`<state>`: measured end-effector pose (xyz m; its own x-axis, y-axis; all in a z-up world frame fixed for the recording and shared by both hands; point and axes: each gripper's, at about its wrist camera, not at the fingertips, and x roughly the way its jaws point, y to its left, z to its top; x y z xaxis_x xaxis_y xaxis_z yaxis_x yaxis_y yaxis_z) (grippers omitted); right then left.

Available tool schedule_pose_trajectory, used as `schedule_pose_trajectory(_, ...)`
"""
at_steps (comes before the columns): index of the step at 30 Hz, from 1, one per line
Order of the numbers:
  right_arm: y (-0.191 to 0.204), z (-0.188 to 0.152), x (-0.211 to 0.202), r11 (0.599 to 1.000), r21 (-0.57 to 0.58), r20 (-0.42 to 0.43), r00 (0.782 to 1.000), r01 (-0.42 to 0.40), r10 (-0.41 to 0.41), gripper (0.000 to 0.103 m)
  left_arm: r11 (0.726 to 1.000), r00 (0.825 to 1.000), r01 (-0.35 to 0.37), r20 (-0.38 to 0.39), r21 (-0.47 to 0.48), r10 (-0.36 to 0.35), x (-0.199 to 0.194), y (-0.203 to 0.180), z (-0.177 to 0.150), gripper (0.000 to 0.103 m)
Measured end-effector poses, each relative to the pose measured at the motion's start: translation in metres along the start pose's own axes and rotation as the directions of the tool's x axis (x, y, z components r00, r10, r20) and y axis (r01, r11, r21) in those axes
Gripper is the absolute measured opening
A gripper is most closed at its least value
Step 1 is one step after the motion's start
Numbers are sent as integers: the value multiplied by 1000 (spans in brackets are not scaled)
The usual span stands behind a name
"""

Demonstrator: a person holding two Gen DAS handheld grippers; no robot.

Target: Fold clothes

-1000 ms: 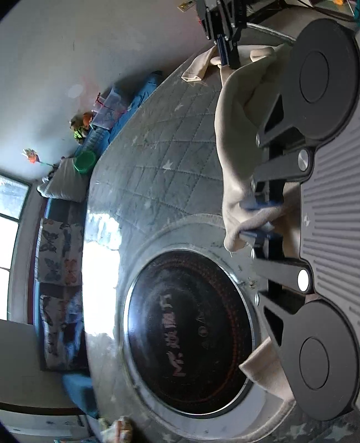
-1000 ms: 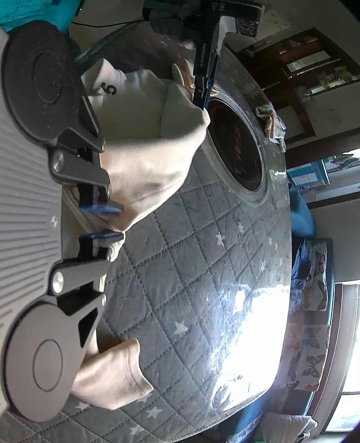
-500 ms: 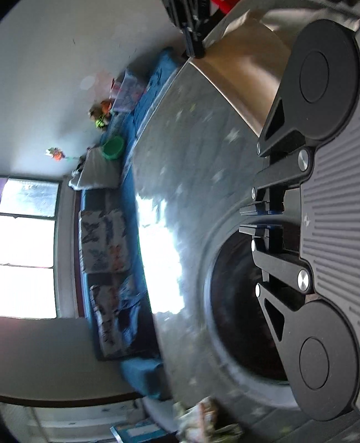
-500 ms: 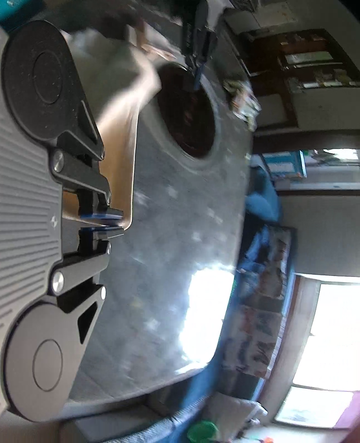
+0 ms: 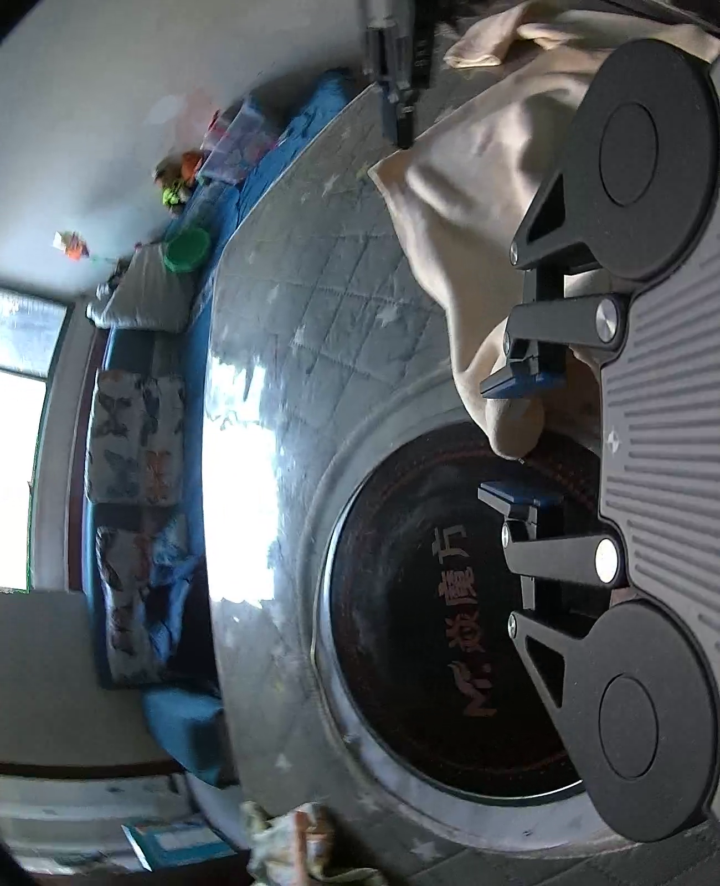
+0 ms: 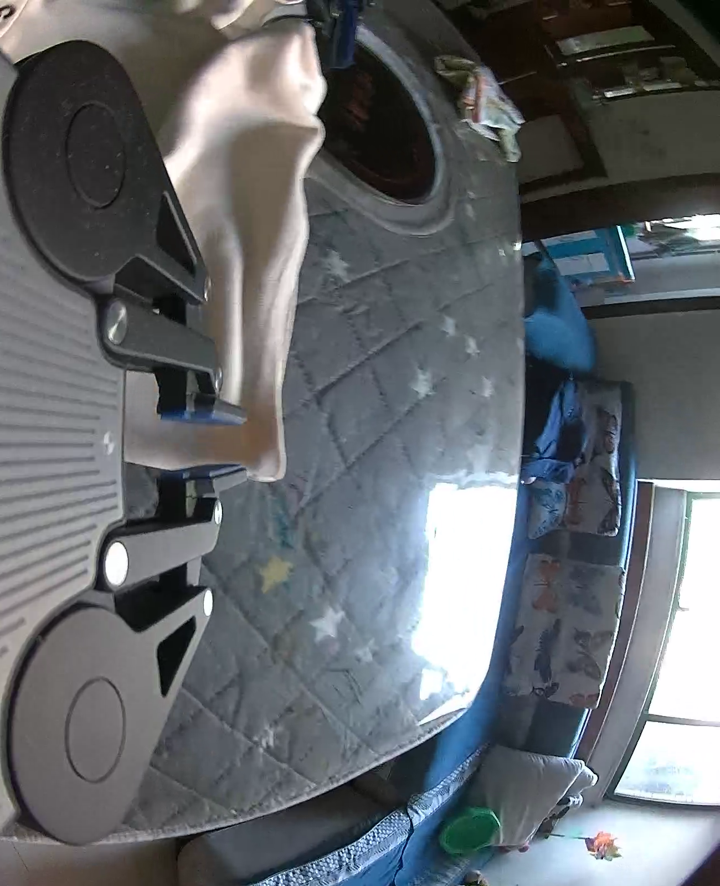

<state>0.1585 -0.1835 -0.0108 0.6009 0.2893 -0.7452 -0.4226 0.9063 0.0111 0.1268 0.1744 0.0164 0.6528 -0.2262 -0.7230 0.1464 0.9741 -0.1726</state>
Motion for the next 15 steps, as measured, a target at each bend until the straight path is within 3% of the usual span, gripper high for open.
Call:
schedule_pose_trajectory(4, -6, -3, 5, 1000, 28, -4, 1000, -7, 7, 21, 989, 999, 30, -9, -145, -31, 2, 17, 14, 38)
schedule_pose_trajectory(6, -7, -2, 7, 999, 39, -1, 1000, -10, 11, 27, 984, 999, 29, -15, -173, -32, 4, 20, 20, 39)
schedule_pose_trajectory(15, -9, -1, 18, 998, 52, -16, 999, -29, 30, 27, 967, 987, 23, -151, -253, -63, 27, 13, 17, 37)
